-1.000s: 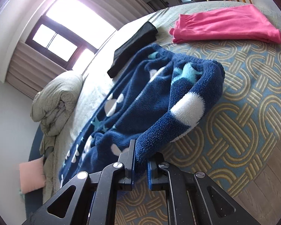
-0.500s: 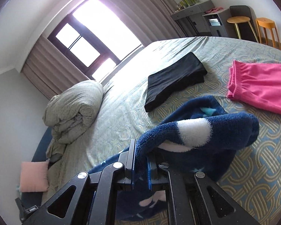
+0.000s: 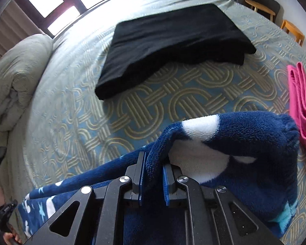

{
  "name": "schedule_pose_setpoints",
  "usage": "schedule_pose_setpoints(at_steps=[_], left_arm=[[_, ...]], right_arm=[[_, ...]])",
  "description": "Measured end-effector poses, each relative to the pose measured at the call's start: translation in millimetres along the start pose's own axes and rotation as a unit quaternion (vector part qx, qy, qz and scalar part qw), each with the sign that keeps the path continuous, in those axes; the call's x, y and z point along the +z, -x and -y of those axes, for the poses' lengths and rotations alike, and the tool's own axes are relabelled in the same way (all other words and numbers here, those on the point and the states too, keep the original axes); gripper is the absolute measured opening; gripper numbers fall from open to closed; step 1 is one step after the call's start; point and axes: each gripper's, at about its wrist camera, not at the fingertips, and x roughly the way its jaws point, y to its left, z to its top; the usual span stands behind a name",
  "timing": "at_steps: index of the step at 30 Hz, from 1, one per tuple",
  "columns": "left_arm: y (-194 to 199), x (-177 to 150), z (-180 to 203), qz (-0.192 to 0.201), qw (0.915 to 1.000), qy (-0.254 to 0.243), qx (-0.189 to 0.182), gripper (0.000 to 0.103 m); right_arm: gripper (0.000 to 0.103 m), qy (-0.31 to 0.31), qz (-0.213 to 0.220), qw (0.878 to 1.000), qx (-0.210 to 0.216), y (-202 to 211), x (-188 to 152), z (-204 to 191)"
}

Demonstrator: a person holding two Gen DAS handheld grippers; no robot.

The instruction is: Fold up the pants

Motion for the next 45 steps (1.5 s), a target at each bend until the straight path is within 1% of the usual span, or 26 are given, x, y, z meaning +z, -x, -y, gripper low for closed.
schedule_pose_setpoints(at_steps=[2, 4, 5, 7, 9, 11, 12, 13, 14, 16, 20, 23, 25, 26, 28, 30, 31, 32, 34, 36, 38, 39, 41, 42, 44, 45], left_arm=[[0.2, -1.8, -7.4, 0.003, 1.0000, 0.008, -0.003, 0.016], [7.0, -4.0, -11.7, 0.013, 0.9998, 0.010, -0.006, 0.024], [12.6, -6.6, -13.1, 0.021, 0.9997, 0.008, -0.010, 0.025], [29.1, -12.2, -8.8, 0.038, 0.9990, -0.005, -0.022, 0.028], [47.1, -20.7, -1.3, 0.049, 0.9976, -0.023, -0.043, 0.033], [62.4, -30.8, 6.3, 0.060, 0.9951, -0.036, -0.069, 0.046], [70.3, -37.0, 10.5, 0.067, 0.9935, -0.045, -0.080, 0.056], [78.1, -45.8, 13.2, 0.074, 0.9920, -0.053, -0.087, 0.060], [85.3, -54.3, 16.0, 0.080, 0.9907, -0.061, -0.092, 0.061], [93.8, -72.8, 15.0, 0.080, 0.9886, -0.074, -0.104, 0.061], [100.4, -115.5, 4.7, 0.056, 0.9831, -0.069, -0.160, 0.061], [100.0, -152.3, 12.3, 0.026, 0.9711, -0.106, -0.212, 0.061], [99.0, -181.1, 33.9, 0.003, 0.9574, -0.161, -0.240, 0.061], [99.2, -196.9, 48.9, -0.007, 0.9484, -0.194, -0.251, 0.061], [100.3, -227.3, 83.8, -0.025, 0.9244, -0.258, -0.280, 0.061], [100.8, -252.2, 120.2, -0.043, 0.8958, -0.306, -0.320, 0.061], [99.2, -260.8, 136.9, -0.050, 0.8854, -0.322, -0.332, 0.061], [97.0, -268.0, 153.3, -0.055, 0.8790, -0.336, -0.334, 0.061], [89.7, -273.3, 182.0, -0.068, 0.8734, -0.351, -0.331, 0.061], [85.2, -273.0, 199.9, -0.076, 0.8718, -0.347, -0.337, 0.061], [81.6, -269.0, 210.3, -0.084, 0.8705, -0.340, -0.346, 0.061], [79.7, -267.9, 215.5, -0.091, 0.8681, -0.338, -0.352, 0.061], [75.7, -269.2, 226.0, -0.107, 0.8642, -0.334, -0.361, 0.061], [75.0, -270.5, 231.9, -0.108, 0.8640, -0.335, -0.360, 0.061], [78.8, -270.5, 245.5, -0.085, 0.8672, -0.349, -0.345, 0.061], [84.0, -265.0, 251.9, -0.058, 0.8704, -0.363, -0.328, 0.061]], right_arm=[[0.017, -0.003, -0.002, 1.000, 0.018, -2.2, 3.7, 5.4], [0.022, 0.008, 0.002, 1.000, 0.028, 3.0, 8.1, 9.4], [0.023, 0.016, 0.015, 1.000, 0.020, 8.6, 11.2, 9.0], [0.023, 0.034, 0.044, 0.998, -0.014, 17.6, 20.1, 11.8], [0.023, 0.035, 0.052, 0.997, -0.036, 23.0, 28.1, 15.6], [0.024, 0.030, 0.052, 0.998, -0.018, 31.0, 25.0, 21.7], [0.026, 0.032, 0.053, 0.998, -0.012, 35.7, 20.8, 23.9], [0.028, 0.038, 0.056, 0.998, -0.014, 41.1, 14.7, 27.3], [0.030, 0.045, 0.061, 0.997, -0.021, 45.5, 8.4, 30.3], [0.038, 0.051, 0.069, 0.996, -0.039, 55.5, -6.3, 41.8], [0.042, 0.031, 0.076, 0.996, -0.032, 84.8, -46.9, 79.4], [0.044, 0.023, 0.083, 0.995, -0.039, 103.3, -80.7, 101.3], [0.045, 0.023, 0.089, 0.994, -0.055, 110.0, -100.7, 111.7], [0.046, 0.023, 0.090, 0.994, -0.063, 111.7, -108.7, 115.3], [0.046, 0.018, 0.084, 0.994, -0.068, 112.9, -122.6, 124.5], [0.047, 0.006, 0.080, 0.995, -0.059, 113.5, -132.5, 131.5], [0.047, -0.001, 0.081, 0.995, -0.053, 114.9, -136.7, 134.6], [0.047, -0.005, 0.082, 0.995, -0.047, 116.5, -140.5, 136.8], [0.047, -0.008, 0.086, 0.996, -0.038, 119.7, -147.1, 136.6], [0.047, -0.004, 0.092, 0.995, -0.025, 123.0, -153.2, 132.4], [0.047, 0.006, 0.097, 0.995, -0.017, 126.2, -159.4, 128.2], [0.048, 0.013, 0.099, 0.995, -0.018, 127.6, -162.9, 126.8], [0.051, 0.022, 0.102, 0.994, -0.022, 128.0, -169.1, 127.5], [0.053, 0.025, 0.103, 0.994, -0.022, 126.6, -170.4, 129.1], [0.053, 0.019, 0.098, 0.995, -0.025, 121.6, -168.3, 134.1], [0.053, 0.010, 0.095, 0.995, -0.025, 119.6, -167.1, 137.7]])
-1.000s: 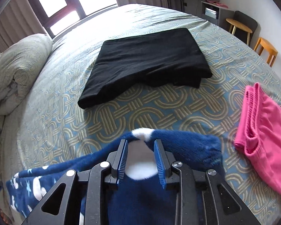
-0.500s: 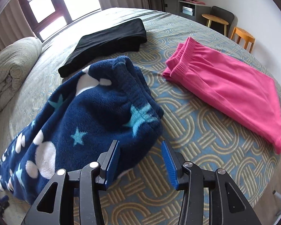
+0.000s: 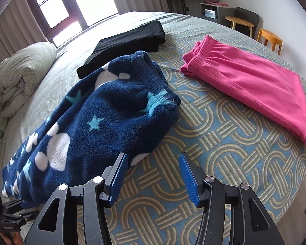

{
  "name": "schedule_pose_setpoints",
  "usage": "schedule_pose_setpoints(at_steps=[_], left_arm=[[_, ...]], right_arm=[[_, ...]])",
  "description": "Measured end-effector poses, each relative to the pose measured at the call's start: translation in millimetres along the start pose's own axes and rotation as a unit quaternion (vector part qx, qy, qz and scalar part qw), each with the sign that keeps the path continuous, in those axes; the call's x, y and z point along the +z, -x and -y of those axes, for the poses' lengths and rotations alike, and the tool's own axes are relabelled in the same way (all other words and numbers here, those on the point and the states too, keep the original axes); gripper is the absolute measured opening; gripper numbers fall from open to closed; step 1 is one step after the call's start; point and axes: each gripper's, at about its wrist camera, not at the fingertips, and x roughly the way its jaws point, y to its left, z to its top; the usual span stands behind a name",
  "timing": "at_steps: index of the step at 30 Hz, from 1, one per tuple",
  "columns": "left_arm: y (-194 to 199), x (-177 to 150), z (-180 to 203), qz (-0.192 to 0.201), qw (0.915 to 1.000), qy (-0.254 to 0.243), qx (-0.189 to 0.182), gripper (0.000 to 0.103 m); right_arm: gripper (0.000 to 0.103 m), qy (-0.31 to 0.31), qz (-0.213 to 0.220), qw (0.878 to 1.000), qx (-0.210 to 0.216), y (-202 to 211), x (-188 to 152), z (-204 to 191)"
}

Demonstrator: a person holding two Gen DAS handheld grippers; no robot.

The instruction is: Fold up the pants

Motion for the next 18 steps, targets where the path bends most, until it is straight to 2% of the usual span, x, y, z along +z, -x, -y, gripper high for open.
schedule_pose_setpoints(at_steps=[2, 3, 7, 10, 14, 18], left_arm=[[10.5, 26.5, 2.3, 0.037, 0.9980, -0.025, 0.046, 0.061], [16.6, 42.8, -1.6, 0.056, 0.9964, -0.020, 0.059, 0.061], [29.2, 85.3, -33.1, 0.088, 0.9932, 0.049, 0.058, 0.061], [31.5, 86.7, -43.1, 0.093, 0.9918, 0.069, 0.054, 0.061], [37.6, 67.1, -40.3, 0.093, 0.9921, 0.043, 0.072, 0.061], [36.8, 72.5, -39.2, 0.087, 0.9921, 0.032, 0.084, 0.061]], right_arm=[[0.053, -0.017, -0.001, 1.000, 0.008, -3.0, 1.5, 6.5], [0.053, -0.024, -0.001, 1.000, 0.013, -4.1, 1.6, 9.2], [0.053, -0.035, 0.001, 0.999, 0.021, -4.5, 0.4, 13.4], [0.054, -0.045, 0.004, 0.999, 0.023, -4.0, -4.9, 17.0], [0.054, -0.064, -0.006, 0.997, 0.033, -7.6, -12.9, 27.2], [0.054, -0.067, -0.013, 0.997, 0.034, -10.8, -12.3, 26.6]])
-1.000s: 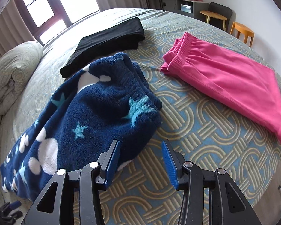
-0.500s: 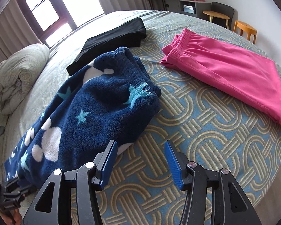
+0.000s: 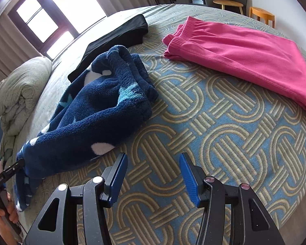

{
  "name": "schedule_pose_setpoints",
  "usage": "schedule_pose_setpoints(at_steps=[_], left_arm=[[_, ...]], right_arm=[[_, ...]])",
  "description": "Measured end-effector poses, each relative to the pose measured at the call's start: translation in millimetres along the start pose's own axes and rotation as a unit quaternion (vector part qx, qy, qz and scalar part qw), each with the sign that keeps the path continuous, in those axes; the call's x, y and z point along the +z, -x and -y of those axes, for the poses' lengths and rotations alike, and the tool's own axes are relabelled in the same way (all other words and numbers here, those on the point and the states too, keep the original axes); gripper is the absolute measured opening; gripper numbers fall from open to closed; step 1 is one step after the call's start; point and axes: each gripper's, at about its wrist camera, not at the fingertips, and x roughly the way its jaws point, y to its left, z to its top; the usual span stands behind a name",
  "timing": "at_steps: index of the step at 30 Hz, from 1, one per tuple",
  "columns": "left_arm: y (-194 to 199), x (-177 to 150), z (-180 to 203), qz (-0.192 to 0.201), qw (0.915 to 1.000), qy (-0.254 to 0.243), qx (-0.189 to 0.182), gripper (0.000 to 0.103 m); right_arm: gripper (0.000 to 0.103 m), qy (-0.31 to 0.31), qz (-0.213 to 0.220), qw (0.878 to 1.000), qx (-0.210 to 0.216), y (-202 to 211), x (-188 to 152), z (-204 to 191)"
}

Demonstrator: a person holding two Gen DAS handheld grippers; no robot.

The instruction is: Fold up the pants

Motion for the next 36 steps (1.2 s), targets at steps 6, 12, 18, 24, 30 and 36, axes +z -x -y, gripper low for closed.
schedule_pose_setpoints(at_steps=[6, 12, 18, 24, 30, 36], left_arm=[[-4.0, 6.2, 2.2, -0.001, 0.9998, 0.013, -0.017, 0.068], [-6.0, 3.7, 4.1, -0.003, 0.9999, 0.001, -0.015, 0.068], [16.3, -5.2, 3.3, -0.011, 0.9976, 0.009, -0.068, 0.068], [34.1, -49.3, 53.0, -0.054, 0.9819, -0.127, -0.129, 0.068], [5.6, -74.2, 90.5, -0.065, 0.9773, -0.191, -0.065, 0.068], [11.0, -42.8, 81.1, -0.005, 0.9895, -0.132, -0.058, 0.068]], right_arm=[[0.055, 0.036, -0.026, 0.997, 0.061, -13.3, 2.3, -25.7], [0.072, -0.061, -0.071, 0.980, 0.177, -50.9, 28.6, -26.7], [0.022, -0.118, -0.062, 0.976, 0.175, -55.1, 53.5, -33.8], [0.021, -0.109, -0.013, 0.975, 0.193, -15.1, 84.6, -42.8], [0.019, -0.105, -0.015, 0.979, 0.172, 2.9, 89.9, -43.1], [0.013, -0.092, 0.012, 0.985, 0.146, 31.8, 80.9, -27.5]])
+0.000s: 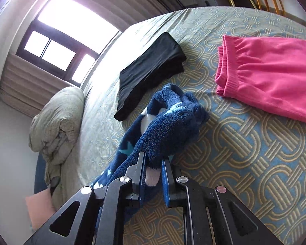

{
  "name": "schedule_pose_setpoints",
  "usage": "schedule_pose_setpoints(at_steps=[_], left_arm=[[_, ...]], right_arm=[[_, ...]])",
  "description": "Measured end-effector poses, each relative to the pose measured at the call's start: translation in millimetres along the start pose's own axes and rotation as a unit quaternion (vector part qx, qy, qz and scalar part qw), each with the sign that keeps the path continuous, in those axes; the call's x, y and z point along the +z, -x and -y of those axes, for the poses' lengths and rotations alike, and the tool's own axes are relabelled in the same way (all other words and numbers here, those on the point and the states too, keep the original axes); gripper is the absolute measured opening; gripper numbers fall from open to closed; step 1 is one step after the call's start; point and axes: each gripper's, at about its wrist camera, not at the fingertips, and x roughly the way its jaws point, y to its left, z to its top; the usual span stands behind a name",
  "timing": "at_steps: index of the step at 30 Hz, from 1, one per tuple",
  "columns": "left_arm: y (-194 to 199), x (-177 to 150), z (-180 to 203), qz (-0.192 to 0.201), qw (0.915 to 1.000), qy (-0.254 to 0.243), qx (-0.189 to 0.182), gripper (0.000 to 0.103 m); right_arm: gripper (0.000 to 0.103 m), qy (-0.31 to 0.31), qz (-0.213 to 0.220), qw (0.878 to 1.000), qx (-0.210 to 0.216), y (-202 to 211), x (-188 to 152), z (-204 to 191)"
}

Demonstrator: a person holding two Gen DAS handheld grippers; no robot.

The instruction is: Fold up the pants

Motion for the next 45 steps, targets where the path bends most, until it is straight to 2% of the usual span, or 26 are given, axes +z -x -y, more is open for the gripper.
schedule_pose_setpoints(at_steps=[3, 8, 9, 10, 13, 16, 18, 21, 22, 23, 24, 25, 26, 27, 28, 31, 33, 35, 36, 37, 38, 39, 40, 42, 44, 45], left_arm=[[-2.6, 14.6, -0.3, 0.021, 0.9991, -0.029, 0.021, 0.069], [-38.1, 21.3, -4.8, -0.028, 0.9991, -0.028, 0.016, 0.069], [-44.2, 19.7, -6.1, -0.034, 0.9992, -0.017, 0.010, 0.063], [-48.4, 18.5, -8.2, -0.039, 0.9992, -0.008, 0.006, 0.048], [-49.7, 12.8, -13.4, -0.045, 0.9988, 0.012, -0.014, 0.022], [-31.8, -0.7, -8.9, -0.043, 0.9975, 0.020, -0.052, 0.014], [-24.2, -9.6, 4.3, -0.043, 0.9974, -0.005, -0.057, 0.014], [-27.9, -20.5, 28.0, -0.058, 0.9962, -0.047, -0.045, 0.013], [-30.0, -24.0, 33.2, -0.062, 0.9957, -0.052, -0.045, 0.013], [-32.2, -27.5, 36.8, -0.068, 0.9952, -0.051, -0.049, 0.012], [-33.3, -32.0, 41.0, -0.075, 0.9945, -0.048, -0.056, 0.011], [-32.6, -36.0, 43.9, -0.081, 0.9934, -0.044, -0.067, 0.001], [-31.4, -40.8, 48.8, -0.092, 0.9895, -0.039, -0.105, 0.000], [-28.4, -47.3, 57.6, -0.105, 0.9828, -0.033, -0.149, 0.000], [-24.0, -53.4, 70.8, -0.108, 0.9793, -0.049, -0.164, 0.000], [-13.9, -70.8, 113.3, -0.099, 0.9734, -0.149, -0.144, 0.000], [-14.1, -74.0, 119.6, -0.101, 0.9720, -0.165, -0.133, 0.001], [-14.9, -71.1, 108.9, -0.102, 0.9774, -0.146, -0.114, 0.002], [-13.1, -67.9, 98.9, -0.101, 0.9810, -0.131, -0.102, 0.002], [-8.0, -66.0, 87.4, -0.095, 0.9845, -0.115, -0.092, 0.004], [-0.9, -63.9, 74.8, -0.087, 0.9878, -0.099, -0.083, 0.008], [9.1, -62.5, 58.4, -0.076, 0.9912, -0.078, -0.076, 0.020], [18.0, -60.8, 41.4, -0.064, 0.9942, -0.057, -0.065, 0.037], [39.6, -60.1, 4.9, -0.030, 0.9992, -0.009, -0.024, 0.051], [60.8, -64.4, -30.8, -0.008, 0.9991, 0.040, 0.014, 0.052], [71.4, -68.2, -50.8, 0.001, 0.9970, 0.071, 0.031, 0.052]], right_arm=[[0.013, 0.015, 0.012, 1.000, -0.011, 6.8, -2.2, 0.6], [0.016, 0.017, 0.000, 1.000, -0.025, -2.0, -8.3, 6.5], [0.021, 0.020, -0.003, 0.999, -0.034, -5.5, -9.1, 8.2], [0.031, 0.024, -0.006, 0.999, -0.048, -8.2, -10.7, 10.8], [0.053, 0.037, -0.012, 0.995, -0.089, -16.8, -15.7, 21.5], [0.068, 0.030, -0.026, 0.994, -0.103, -26.0, -21.0, 39.8], [0.072, -0.003, -0.039, 0.996, -0.083, -32.6, -23.3, 56.3], [0.077, -0.082, -0.059, 0.995, -0.013, -52.0, -20.0, 79.9], [0.075, -0.104, -0.063, 0.993, -0.005, -60.7, -18.1, 85.4], [0.064, -0.114, -0.058, 0.992, -0.005, -66.1, -16.6, 87.4], [0.008, -0.107, -0.045, 0.993, -0.012, -66.0, -14.5, 84.0], [0.011, -0.085, -0.043, 0.995, -0.031, -64.1, -12.3, 76.0], [0.011, -0.072, -0.030, 0.996, -0.044, -56.0, -11.6, 68.1], [0.011, -0.047, -0.019, 0.997, -0.062, -44.8, -11.8, 56.6], [0.011, -0.016, -0.006, 0.996, -0.084, -31.6, -13.2, 44.8], [0.011, 0.016, -0.006, 0.995, -0.094, -3.7, -21.2, 34.5], [0.015, 0.007, -0.022, 0.995, -0.100, -1.8, -24.3, 46.9], [0.026, 0.011, -0.050, 0.989, -0.141, -15.8, -27.1, 70.0], [0.037, 0.010, -0.060, 0.983, -0.171, -22.8, -29.6, 82.2], [0.039, 0.001, -0.062, 0.983, -0.172, -23.9, -33.1, 92.1], [0.039, -0.006, -0.048, 0.987, -0.154, -17.6, -34.9, 95.1], [0.043, -0.005, -0.046, 0.986, -0.158, -12.1, -35.0, 93.4], [0.045, 0.003, -0.039, 0.984, -0.172, -6.2, -33.3, 87.6], [0.045, 0.045, -0.009, 0.980, -0.193, 3.7, -28.0, 67.1], [0.049, 0.115, 0.030, 0.966, -0.230, 10.3, -22.9, 39.3], [0.058, 0.146, 0.044, 0.958, -0.243, 9.8, -19.5, 27.2]])
